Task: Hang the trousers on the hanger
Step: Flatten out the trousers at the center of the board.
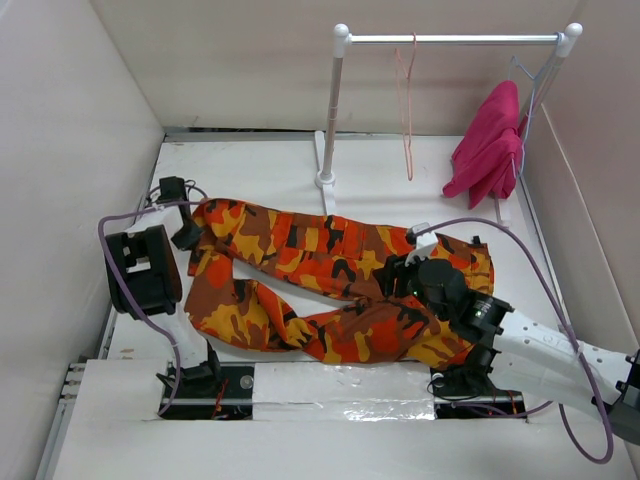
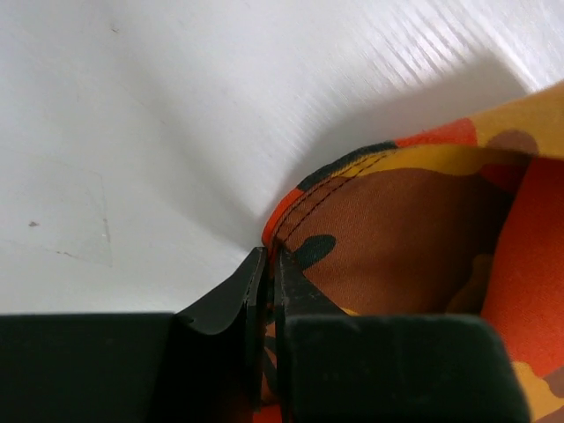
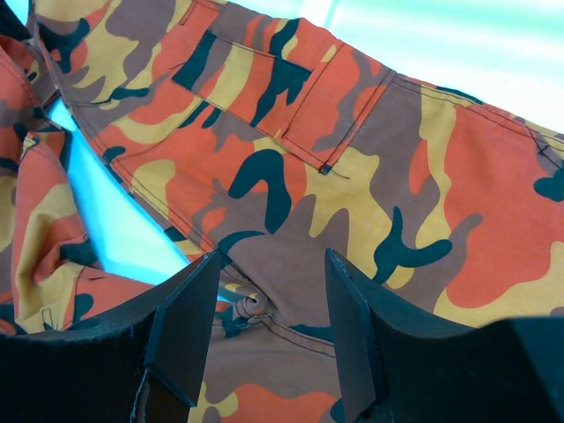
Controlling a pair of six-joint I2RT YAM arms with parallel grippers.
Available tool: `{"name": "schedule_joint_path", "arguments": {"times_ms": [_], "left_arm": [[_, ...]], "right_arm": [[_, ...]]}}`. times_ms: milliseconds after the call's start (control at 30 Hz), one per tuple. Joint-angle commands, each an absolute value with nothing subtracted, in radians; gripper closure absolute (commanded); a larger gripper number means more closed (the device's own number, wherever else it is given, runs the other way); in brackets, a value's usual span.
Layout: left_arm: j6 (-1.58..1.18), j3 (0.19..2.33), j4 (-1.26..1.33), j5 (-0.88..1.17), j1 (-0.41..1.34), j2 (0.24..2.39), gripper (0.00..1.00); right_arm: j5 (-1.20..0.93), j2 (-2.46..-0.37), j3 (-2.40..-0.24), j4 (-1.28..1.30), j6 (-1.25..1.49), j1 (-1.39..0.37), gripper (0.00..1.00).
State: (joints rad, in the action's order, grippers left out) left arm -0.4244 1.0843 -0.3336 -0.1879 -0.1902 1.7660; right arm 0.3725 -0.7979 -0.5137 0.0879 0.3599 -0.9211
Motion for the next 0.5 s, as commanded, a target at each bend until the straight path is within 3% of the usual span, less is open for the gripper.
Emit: {"name": "schedule_joint_path", "arguments": {"times_ms": [0, 467], "left_arm": [[-0.439, 1.144, -0.361, -0.192, -0.235, 1.729, 1.00], [-0.354, 1.602, -0.437, -0.560, -0.220, 1.796, 1.00]], "right_arm": [[0.354, -0.791, -0.508, 0.020, 0.344, -0.916, 0.43], [0.414, -0.799, -0.483, 0.031, 0.388, -0.841, 0.42]]}}
